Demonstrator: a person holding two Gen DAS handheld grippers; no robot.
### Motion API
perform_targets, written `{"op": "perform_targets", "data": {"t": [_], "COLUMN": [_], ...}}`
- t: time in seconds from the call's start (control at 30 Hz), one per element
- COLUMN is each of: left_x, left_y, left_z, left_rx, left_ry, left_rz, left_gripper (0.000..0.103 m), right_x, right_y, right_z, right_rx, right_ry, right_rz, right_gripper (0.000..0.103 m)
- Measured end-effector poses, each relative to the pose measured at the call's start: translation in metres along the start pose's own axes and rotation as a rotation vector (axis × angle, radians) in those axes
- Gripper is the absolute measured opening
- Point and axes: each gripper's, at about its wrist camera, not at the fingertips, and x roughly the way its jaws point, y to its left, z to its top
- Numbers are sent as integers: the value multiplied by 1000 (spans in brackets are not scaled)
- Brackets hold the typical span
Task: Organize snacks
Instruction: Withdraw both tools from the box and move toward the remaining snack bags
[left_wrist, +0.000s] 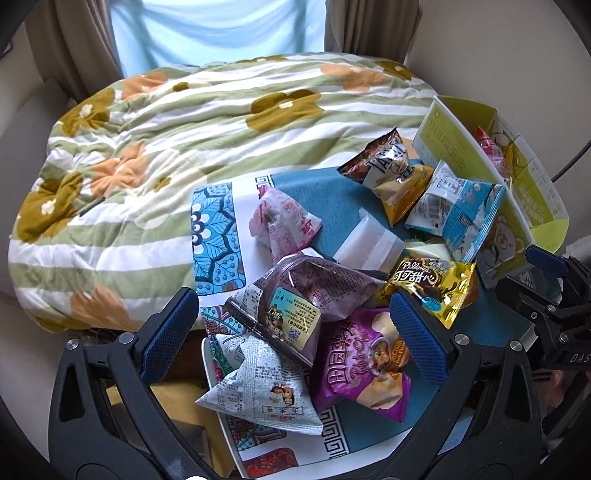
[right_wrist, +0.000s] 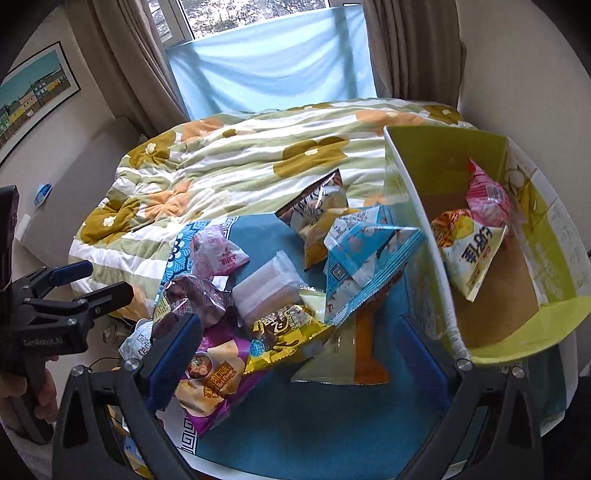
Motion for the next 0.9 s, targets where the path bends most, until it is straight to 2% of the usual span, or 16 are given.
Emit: {"op": "perform_targets", "data": {"t": [0.1, 0.23, 0.43, 0.6, 0.67, 0.8, 0.9], "left_x": [24, 53, 85, 99, 101, 103, 104], "left_y": [6, 6, -1, -2, -1, -1, -2], "left_z": [-1, -1, -2, -4, -4, -5, -6], "left_rx": [30, 62, 98, 110, 122, 137, 155], "left_ry": [36, 76, 124, 146, 144, 144, 148], "left_rz": [-27, -72, -99, -111, -107, -108, -106], "left_gripper": [102, 102, 102, 102, 102, 102, 99], "right_x": [19, 40, 59, 71, 76, 79, 81], "right_y": [2, 5, 12, 16, 16, 18, 20], "right_z": [-10, -23, -35, -35, -36, -36, -35], "right_rx": [40, 69, 89, 62, 63, 34, 20], "right_ry": [29, 25, 5, 4, 7, -13, -20], "right_rz": [-12, -33, -31, -53, -54, -75, -83], "right_gripper": [103, 103, 102, 97, 91, 90, 84]}}
